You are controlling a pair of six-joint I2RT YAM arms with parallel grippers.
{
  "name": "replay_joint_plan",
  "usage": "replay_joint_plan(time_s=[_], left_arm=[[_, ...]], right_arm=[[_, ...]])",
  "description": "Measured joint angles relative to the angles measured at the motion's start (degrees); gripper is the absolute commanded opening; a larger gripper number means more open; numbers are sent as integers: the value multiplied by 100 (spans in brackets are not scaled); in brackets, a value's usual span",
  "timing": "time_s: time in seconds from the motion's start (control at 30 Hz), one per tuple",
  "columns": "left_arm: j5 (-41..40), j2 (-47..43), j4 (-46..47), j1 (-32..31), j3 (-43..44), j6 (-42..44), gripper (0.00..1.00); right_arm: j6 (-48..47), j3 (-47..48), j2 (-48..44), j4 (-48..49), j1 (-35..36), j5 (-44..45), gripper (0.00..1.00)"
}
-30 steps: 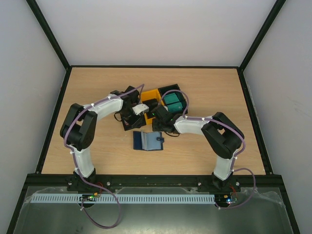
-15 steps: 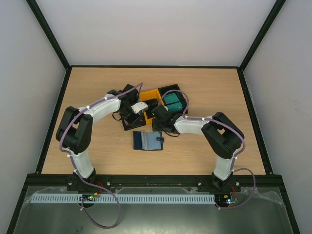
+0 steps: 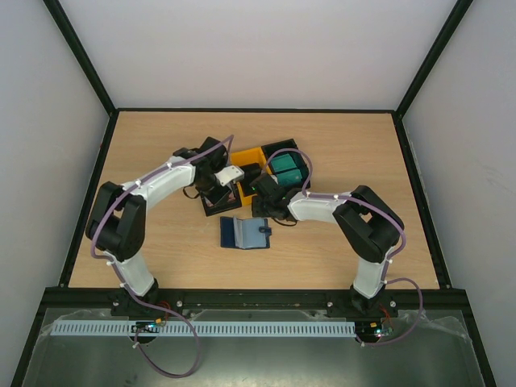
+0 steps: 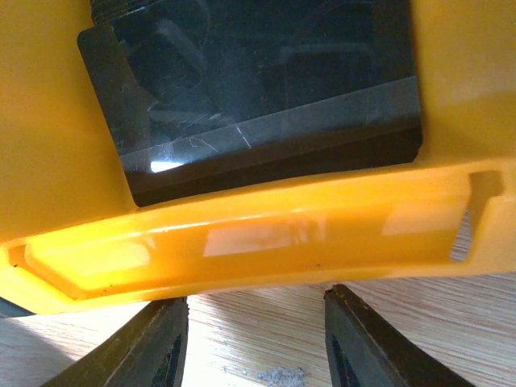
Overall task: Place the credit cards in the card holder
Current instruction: Pick up the credit card from the storage box.
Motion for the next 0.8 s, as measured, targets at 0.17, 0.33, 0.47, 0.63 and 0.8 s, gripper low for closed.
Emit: replay_joint_plan(time_s=[0.17, 0.33, 0.47, 0.63, 0.8], left_arm=[[0, -94, 2, 2, -17, 9, 9], [-20, -254, 72, 4, -103, 26, 49], [-103, -223, 140, 2, -179, -17, 57], [-151, 48, 208, 0, -179, -24, 43], [-214, 365, 208, 0, -179, -72, 19]], right_arm=[[0, 0, -13, -2, 0, -9, 48], [0, 0, -44, -7, 0, -39, 48], [0, 0, -50, -4, 0, -63, 48], [7, -7, -50, 0, -2, -72, 48], [20, -44, -57, 42, -2, -70, 48]])
